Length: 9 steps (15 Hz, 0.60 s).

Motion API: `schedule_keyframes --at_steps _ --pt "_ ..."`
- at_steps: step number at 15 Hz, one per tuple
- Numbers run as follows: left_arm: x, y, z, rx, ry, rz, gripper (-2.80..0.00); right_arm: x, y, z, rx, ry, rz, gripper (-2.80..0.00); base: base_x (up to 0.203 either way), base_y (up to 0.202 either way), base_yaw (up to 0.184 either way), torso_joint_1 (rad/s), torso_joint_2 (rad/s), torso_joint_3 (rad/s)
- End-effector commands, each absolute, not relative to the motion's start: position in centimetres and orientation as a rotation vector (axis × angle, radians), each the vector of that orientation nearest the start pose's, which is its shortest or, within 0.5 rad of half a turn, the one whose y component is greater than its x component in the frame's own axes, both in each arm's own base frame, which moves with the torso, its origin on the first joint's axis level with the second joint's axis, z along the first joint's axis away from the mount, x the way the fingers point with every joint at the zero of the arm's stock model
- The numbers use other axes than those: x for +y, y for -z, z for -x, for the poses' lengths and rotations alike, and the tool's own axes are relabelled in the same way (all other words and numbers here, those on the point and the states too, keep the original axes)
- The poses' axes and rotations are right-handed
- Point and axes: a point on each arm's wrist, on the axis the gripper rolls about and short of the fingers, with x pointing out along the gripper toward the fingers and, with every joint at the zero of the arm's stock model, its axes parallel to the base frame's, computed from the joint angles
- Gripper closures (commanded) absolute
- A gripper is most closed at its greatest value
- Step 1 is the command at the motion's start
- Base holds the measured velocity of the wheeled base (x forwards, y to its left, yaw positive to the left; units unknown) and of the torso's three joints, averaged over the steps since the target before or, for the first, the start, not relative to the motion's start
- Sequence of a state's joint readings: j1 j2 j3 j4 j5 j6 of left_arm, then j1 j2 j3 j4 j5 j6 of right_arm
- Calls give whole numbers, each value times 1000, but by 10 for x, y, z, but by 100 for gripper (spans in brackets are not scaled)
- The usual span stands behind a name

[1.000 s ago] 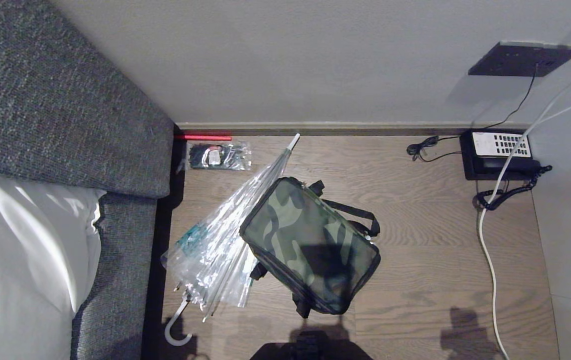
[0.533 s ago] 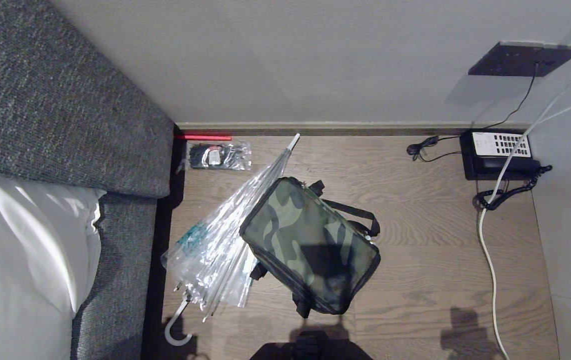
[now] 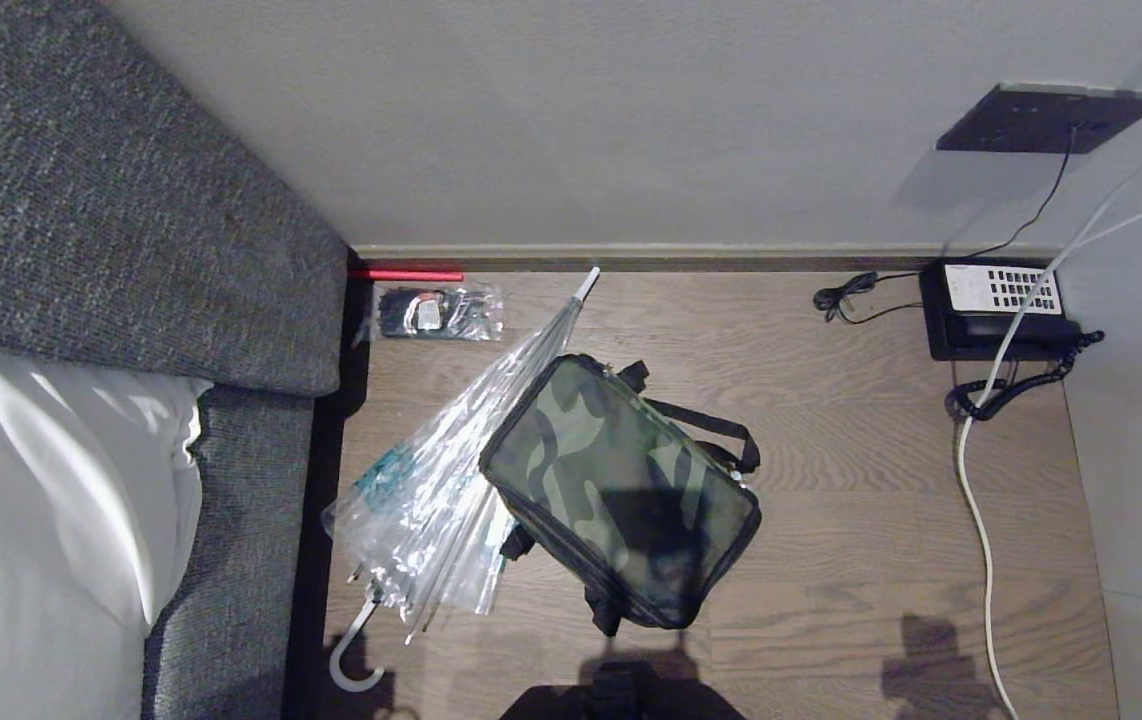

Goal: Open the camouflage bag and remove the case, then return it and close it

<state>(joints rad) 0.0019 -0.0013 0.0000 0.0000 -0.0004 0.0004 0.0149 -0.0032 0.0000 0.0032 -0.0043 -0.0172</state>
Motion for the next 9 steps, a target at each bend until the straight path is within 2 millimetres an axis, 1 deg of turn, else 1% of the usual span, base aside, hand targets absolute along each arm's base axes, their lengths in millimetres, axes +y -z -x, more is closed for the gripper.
schedule_keyframes --at_steps 1,9 --pt "0 -75 23 0 0 8 0 0 -74 25 -26 -10 18 0 0 0 0 0 0 0" --pt "0 -76 23 -3 -1 6 0 0 -74 25 -26 -11 17 0 0 0 0 0 0 0"
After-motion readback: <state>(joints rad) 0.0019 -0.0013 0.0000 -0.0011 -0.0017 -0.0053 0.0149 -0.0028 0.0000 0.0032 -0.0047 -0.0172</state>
